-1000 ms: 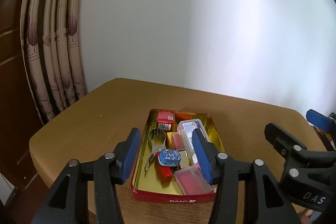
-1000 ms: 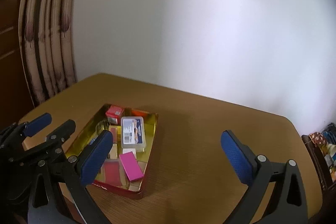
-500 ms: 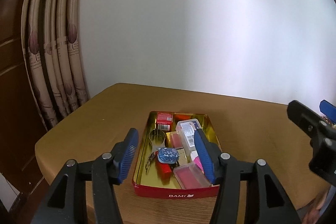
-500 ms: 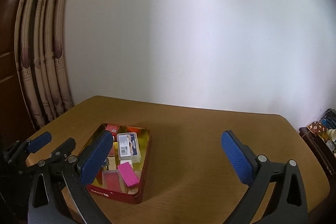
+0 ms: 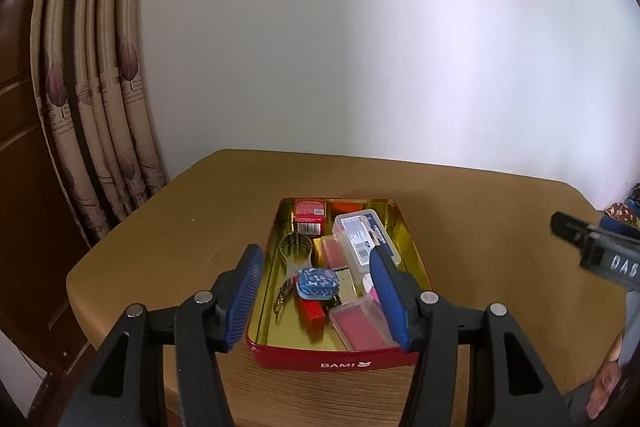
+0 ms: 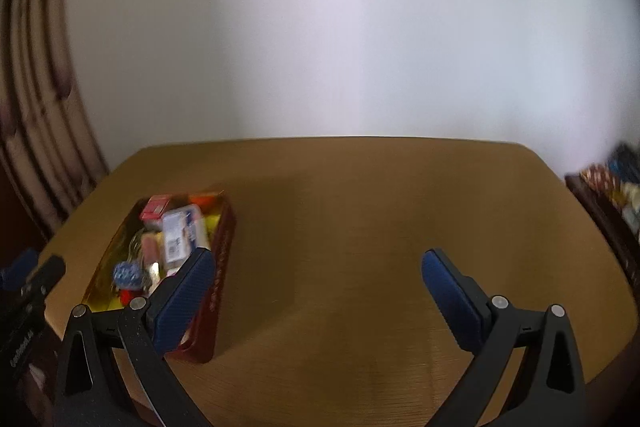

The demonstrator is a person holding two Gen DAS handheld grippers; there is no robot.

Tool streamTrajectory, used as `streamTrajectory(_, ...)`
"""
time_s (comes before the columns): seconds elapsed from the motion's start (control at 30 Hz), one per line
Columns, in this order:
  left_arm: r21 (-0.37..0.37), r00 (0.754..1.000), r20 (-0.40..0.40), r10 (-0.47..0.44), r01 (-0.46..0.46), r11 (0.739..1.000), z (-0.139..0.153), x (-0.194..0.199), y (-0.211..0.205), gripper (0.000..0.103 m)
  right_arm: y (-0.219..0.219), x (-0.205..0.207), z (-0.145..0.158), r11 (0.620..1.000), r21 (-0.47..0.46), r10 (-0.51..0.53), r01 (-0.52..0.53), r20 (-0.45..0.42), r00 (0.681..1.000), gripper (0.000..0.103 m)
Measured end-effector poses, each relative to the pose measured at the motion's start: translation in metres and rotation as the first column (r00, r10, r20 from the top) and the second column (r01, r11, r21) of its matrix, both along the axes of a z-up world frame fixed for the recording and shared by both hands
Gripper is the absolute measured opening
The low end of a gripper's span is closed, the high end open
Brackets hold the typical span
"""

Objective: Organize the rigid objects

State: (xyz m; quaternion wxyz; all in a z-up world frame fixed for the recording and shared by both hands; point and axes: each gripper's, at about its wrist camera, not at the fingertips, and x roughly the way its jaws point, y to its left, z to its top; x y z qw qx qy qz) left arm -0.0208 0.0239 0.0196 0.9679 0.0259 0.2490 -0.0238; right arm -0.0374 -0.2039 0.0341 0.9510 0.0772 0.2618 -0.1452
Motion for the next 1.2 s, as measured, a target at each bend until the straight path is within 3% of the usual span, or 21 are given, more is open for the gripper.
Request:
streamTrajectory(0.43,-0.008,1.0,-0.028,0.007,-0.007,1.0,-0.006,0.007,-0.001,0.056,0.039,-0.009,0.008,0.984,-0.143,0.111,-0.103,0.052,0.992,0.103)
streamTrajectory(0.57,-0.019,0.999,-0.04,0.019,-0.019,1.0,-0.007,0.008,0.002,0.056,0.032,-0.007,0.005,0.99,-0.101,0.106,-0.102,0.039,0.994,0.103)
streamTrajectory(0.8,0.002,0.999,-0.035,0.023,-0.023,1.0,-0.008,0.008,-0.002,0.056,0.037,-0.01,0.007,0.985,-0.137,0.11,-0.102,0.051,0.993,0.103)
streamTrajectory(1.2,0.04,0.999,-0.04,0.001,0.001,0.999,-0.012,0.009,-0.007,0.056,0.033,-0.011,0.002,0.987,-0.122,0.115,-0.109,0.042,0.992,0.103)
